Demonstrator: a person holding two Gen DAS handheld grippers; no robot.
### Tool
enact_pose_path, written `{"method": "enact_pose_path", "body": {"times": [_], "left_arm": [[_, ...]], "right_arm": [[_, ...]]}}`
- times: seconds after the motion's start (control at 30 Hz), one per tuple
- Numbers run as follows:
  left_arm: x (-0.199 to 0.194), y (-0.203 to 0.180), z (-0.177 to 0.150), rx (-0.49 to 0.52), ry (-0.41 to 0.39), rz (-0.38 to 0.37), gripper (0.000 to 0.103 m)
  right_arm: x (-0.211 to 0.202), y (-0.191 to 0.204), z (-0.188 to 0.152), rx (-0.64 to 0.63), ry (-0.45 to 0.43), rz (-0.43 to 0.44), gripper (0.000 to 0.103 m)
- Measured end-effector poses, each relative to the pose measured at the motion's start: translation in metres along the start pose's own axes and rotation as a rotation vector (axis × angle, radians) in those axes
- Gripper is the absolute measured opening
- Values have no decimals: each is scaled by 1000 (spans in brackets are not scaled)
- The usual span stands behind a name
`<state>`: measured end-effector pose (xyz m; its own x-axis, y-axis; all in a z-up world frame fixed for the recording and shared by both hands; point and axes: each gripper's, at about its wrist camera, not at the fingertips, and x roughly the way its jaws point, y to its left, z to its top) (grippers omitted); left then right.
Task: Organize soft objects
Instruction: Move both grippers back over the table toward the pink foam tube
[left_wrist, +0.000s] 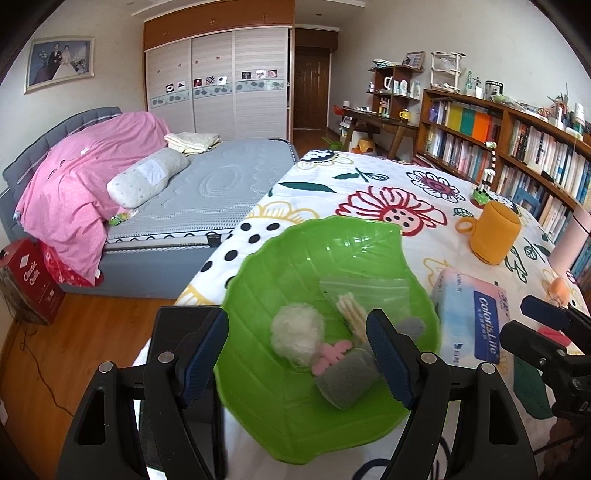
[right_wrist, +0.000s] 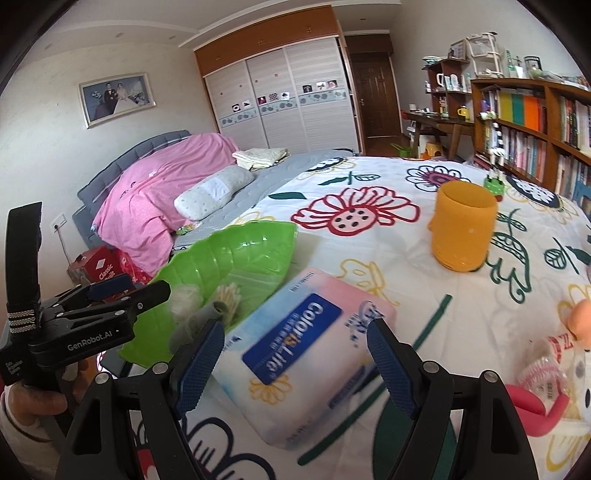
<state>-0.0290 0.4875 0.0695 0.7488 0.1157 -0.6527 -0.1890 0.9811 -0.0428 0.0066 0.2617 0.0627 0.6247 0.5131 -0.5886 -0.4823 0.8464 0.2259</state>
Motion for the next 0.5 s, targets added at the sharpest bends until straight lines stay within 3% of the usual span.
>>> {"method": "enact_pose_path", "body": {"times": [0.5], "left_arm": [[3, -59, 7, 88, 14, -80, 81]], "right_arm": [[-33, -52, -22, 79, -30, -100, 83]]}}
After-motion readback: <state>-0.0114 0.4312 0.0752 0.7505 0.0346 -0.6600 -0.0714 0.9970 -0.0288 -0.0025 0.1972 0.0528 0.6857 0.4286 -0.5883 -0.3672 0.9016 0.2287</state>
